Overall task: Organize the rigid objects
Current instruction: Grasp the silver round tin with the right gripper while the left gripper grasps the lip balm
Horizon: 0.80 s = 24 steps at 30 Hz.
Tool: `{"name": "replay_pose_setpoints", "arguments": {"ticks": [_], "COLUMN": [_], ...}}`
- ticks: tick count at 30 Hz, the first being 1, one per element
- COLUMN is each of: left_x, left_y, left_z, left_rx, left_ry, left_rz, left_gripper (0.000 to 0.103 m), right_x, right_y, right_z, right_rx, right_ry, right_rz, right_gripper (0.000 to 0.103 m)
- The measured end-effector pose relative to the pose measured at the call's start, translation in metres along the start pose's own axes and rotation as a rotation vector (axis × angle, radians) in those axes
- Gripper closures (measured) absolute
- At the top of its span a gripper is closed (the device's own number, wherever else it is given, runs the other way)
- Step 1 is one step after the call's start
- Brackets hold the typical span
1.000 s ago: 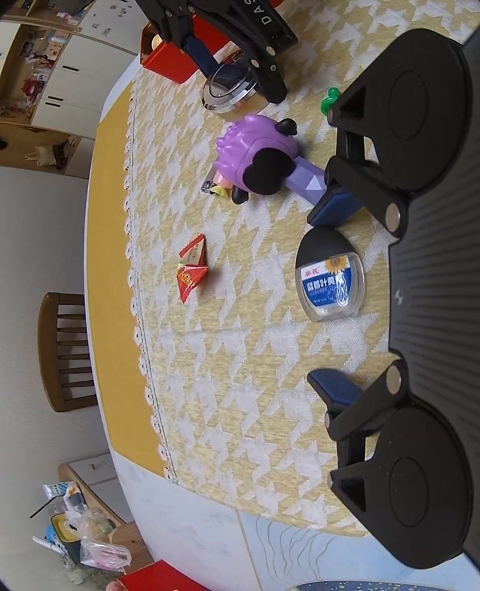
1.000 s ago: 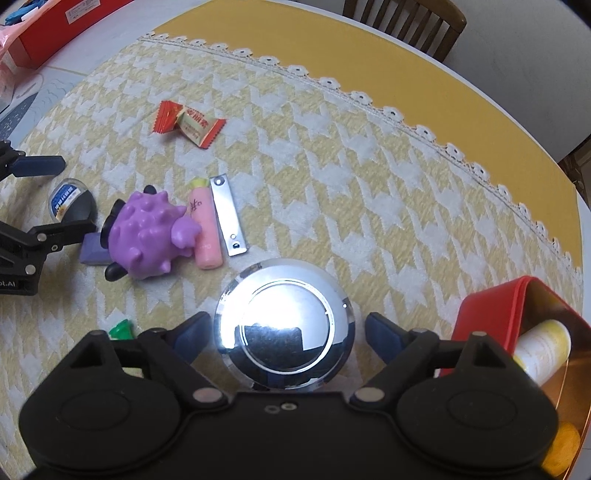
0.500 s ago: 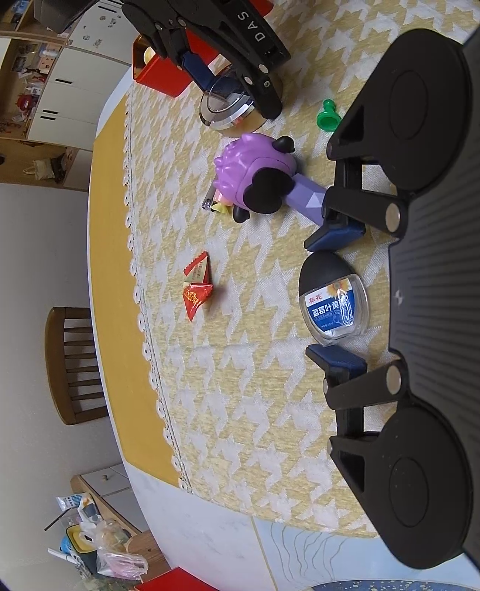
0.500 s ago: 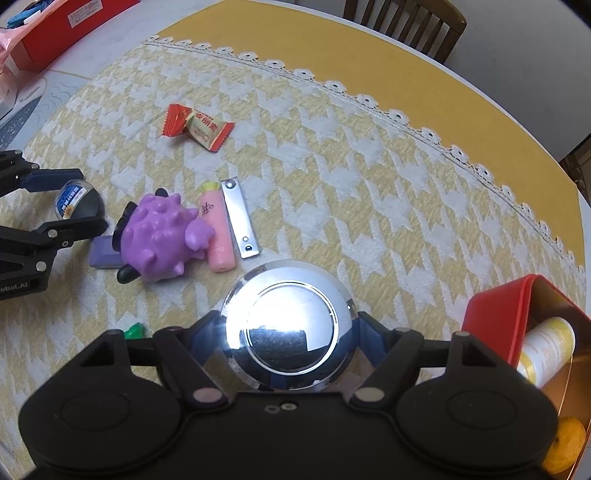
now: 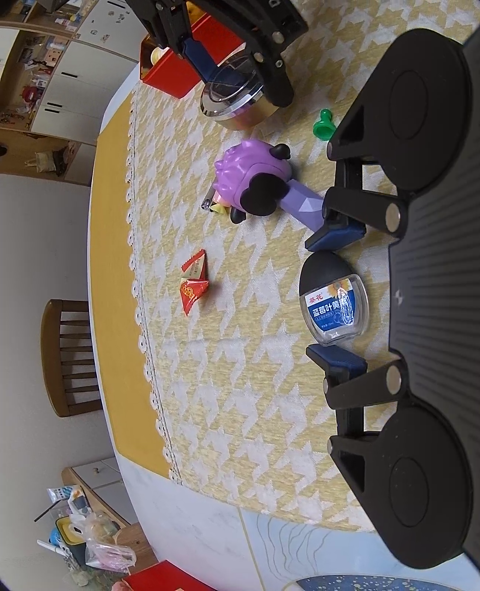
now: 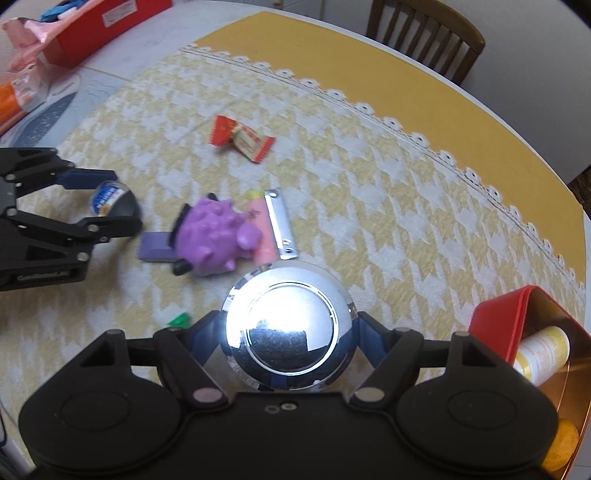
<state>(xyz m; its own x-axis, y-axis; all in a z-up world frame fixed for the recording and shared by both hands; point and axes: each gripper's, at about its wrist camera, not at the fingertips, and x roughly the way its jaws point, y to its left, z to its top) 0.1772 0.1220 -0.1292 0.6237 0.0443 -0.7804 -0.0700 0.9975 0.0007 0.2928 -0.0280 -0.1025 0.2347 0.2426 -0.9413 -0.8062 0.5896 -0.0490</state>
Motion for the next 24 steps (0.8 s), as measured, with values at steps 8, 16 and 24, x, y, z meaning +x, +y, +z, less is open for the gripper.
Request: {"name": "replay_pose_setpoints", "arguments": {"ticks": [8, 16, 24], "left_x": [-0.013, -0.034, -0.065], "left_y": [0.005, 0.01, 0.008], "left_z": [-0.001, 0.002, 0.015], "left_rx": [-0.024, -0.035, -0.032], "left_ry": [-0.005, -0.005, -0.014], "left_rz": [0.005, 0.022, 0.004], "left_gripper": [0.049, 0.049, 0.049], "right_x": [-0.017, -0.033, -0.054], "right_y": [0.021, 0.047, 0.066], "right_z": [-0.005, -0.009, -0.015], "right_rx": [-0.046, -0.103, -0.132], "right_ry": [-0.003, -0.011, -0.029], "right_rz": [0.05, 0.091, 0.145], "right_gripper": [0.027, 0.027, 0.027]}}
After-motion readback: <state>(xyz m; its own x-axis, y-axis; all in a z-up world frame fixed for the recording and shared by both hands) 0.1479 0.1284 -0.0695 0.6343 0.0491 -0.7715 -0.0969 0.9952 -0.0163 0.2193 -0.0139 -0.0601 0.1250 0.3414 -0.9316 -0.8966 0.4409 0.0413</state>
